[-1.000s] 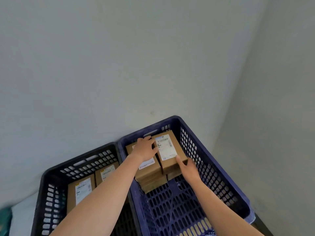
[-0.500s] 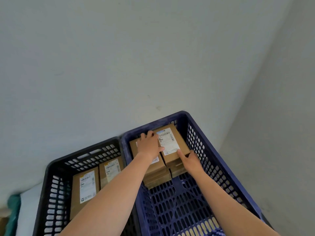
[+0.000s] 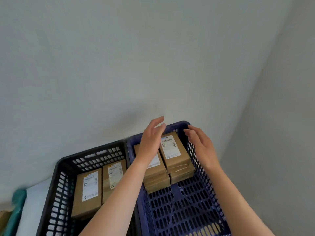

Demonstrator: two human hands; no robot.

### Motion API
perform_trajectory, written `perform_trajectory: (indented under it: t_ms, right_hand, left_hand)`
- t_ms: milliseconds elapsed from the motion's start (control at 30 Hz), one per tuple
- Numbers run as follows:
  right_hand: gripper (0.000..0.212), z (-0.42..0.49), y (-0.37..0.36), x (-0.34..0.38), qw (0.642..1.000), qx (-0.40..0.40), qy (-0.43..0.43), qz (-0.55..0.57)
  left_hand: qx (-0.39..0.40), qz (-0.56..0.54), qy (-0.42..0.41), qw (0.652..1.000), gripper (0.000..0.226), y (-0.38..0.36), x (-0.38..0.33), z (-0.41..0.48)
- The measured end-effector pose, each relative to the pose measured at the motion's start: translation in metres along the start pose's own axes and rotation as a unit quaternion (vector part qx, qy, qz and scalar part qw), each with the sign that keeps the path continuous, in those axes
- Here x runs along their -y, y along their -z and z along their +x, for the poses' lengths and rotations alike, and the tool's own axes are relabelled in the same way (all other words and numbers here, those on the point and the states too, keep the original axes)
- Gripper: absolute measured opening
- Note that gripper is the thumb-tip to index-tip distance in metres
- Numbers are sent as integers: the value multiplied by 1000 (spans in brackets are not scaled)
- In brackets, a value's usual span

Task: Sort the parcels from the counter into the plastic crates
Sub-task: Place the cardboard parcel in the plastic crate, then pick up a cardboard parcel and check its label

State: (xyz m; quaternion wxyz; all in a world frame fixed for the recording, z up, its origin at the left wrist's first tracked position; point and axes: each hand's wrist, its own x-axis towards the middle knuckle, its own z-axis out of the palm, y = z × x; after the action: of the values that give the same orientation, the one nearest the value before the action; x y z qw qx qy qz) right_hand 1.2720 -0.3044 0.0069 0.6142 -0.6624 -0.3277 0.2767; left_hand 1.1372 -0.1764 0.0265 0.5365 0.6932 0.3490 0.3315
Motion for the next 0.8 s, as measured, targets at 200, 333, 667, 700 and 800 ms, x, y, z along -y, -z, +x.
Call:
perform_trajectory:
  t_ms: [200, 333, 667, 700, 800]
  right_hand:
    - [38, -26, 15, -8, 998, -26, 0, 51]
    - [37, -29, 8, -4, 998, -30, 2, 48]
    - [38, -31, -65, 6, 998, 40, 17, 37]
    - [38, -34, -77, 9, 998, 53, 19, 36]
    - [35, -46, -116, 21, 995, 90, 21, 38]
  left_hand:
    - [-23, -120, 17, 992, 34, 28, 3, -55]
    - [-61, -111, 33, 991, 30, 44, 11, -67]
    - [-169, -84, 33, 981, 26, 127, 11, -121]
    - [-183, -85, 33, 979, 27, 139, 10, -130]
    - [-225, -84, 21, 971, 43, 177, 6, -157]
